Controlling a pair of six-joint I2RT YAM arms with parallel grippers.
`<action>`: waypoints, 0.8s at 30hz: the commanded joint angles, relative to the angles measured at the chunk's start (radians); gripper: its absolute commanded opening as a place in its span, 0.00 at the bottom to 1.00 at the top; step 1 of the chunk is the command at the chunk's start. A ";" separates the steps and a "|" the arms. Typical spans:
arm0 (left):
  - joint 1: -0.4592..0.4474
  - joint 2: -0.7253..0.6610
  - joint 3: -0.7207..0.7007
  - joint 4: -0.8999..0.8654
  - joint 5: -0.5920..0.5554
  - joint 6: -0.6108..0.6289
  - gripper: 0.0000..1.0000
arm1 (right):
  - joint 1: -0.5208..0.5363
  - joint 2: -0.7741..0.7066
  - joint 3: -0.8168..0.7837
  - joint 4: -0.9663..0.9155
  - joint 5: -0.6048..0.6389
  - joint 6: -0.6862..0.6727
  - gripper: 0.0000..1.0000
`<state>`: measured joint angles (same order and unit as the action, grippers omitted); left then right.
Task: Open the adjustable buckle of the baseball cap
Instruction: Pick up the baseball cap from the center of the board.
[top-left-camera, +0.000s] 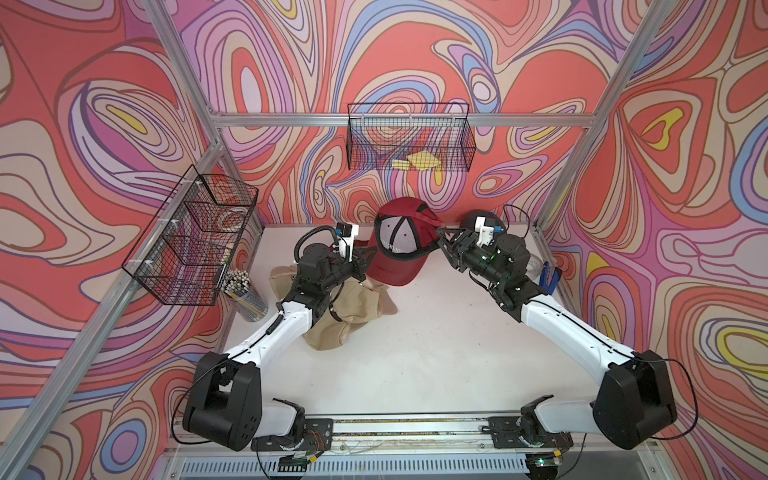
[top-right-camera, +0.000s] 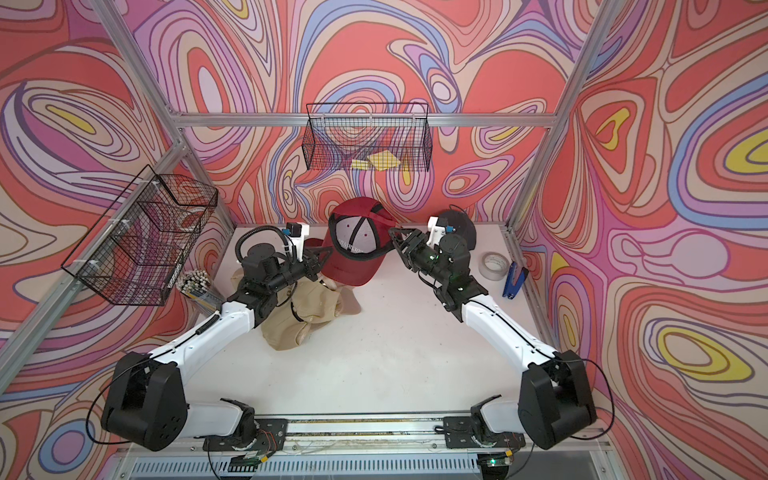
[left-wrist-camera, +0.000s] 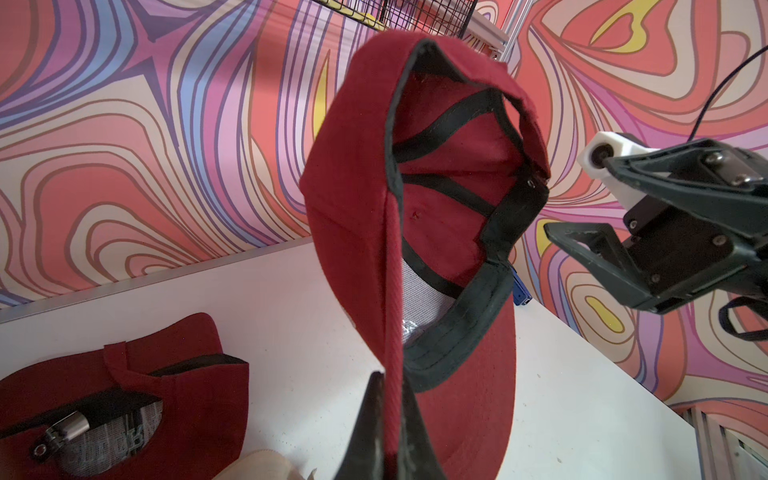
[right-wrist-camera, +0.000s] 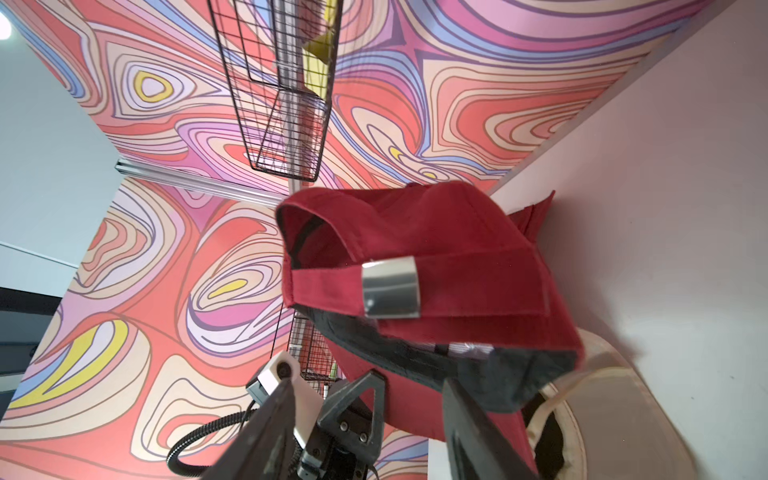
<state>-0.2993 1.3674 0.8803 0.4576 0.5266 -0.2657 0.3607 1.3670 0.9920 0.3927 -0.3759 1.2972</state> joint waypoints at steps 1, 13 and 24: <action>0.003 -0.024 -0.007 0.063 0.022 -0.003 0.00 | -0.005 0.033 0.000 0.113 0.029 0.066 0.57; 0.003 -0.022 -0.014 0.078 0.041 -0.010 0.00 | -0.008 0.093 -0.013 0.187 0.066 0.161 0.57; 0.003 -0.016 -0.021 0.088 0.048 -0.013 0.00 | -0.010 0.094 -0.015 0.199 0.090 0.180 0.57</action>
<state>-0.2993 1.3674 0.8677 0.4805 0.5541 -0.2665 0.3546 1.4555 0.9852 0.5678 -0.3096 1.4776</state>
